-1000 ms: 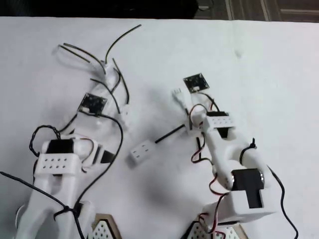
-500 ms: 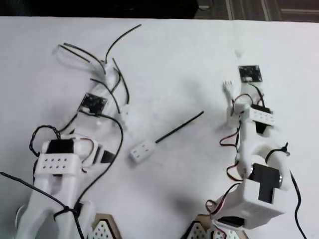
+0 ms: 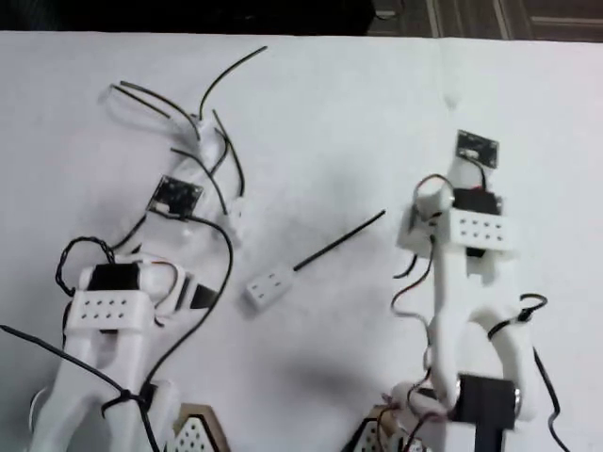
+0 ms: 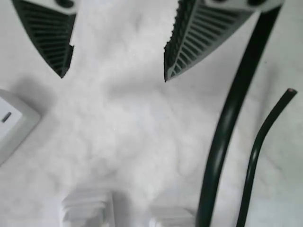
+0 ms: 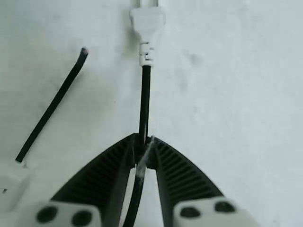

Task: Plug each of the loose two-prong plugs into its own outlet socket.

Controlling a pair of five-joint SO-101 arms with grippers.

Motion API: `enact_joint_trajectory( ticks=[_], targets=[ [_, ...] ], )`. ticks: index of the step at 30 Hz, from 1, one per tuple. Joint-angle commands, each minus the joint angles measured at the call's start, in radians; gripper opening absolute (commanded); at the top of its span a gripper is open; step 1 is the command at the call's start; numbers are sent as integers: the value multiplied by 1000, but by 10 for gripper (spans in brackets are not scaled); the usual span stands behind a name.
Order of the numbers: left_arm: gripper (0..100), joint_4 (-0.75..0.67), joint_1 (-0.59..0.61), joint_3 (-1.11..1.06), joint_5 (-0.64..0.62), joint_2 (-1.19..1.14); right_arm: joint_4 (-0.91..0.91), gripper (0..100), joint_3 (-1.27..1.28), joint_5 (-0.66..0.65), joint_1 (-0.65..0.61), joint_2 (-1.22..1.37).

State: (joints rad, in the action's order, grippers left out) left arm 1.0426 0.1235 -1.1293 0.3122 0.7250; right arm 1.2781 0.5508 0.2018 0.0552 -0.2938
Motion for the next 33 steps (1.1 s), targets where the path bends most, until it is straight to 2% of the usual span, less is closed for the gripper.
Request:
enact_joint_trajectory(
  ticks=[1, 4, 7, 10, 12, 15, 18, 27, 29, 33],
  targets=[
    [306, -15, 7, 3, 9, 22, 99, 21, -34, 49, -134, -90],
    [306, -15, 7, 3, 9, 22, 130, 36, -34, 110, -237, -90],
    [306, -15, 7, 3, 9, 22, 131, 137, -34, 153, -314, -90],
    [306, -14, 8, 3, 9, 22, 133, 234, -34, 144, -358, -97],
    [306, -14, 8, 3, 9, 22, 143, 262, -35, 77, -377, -101],
    [306, -14, 8, 3, 9, 22, 139, 265, -37, -160, -377, -97],
    [306, -14, 8, 3, 9, 22, 142, 265, -35, -497, -349, -91],
    [306, -15, 8, -5, 11, 22, 102, 265, -35, -1536, -143, -90],
    [306, -15, 8, -5, 11, 22, 54, 265, -35, -1700, -116, -88],
    [306, -15, 8, -5, 11, 22, -36, 246, 12, -1887, -99, -61]
  ],
)
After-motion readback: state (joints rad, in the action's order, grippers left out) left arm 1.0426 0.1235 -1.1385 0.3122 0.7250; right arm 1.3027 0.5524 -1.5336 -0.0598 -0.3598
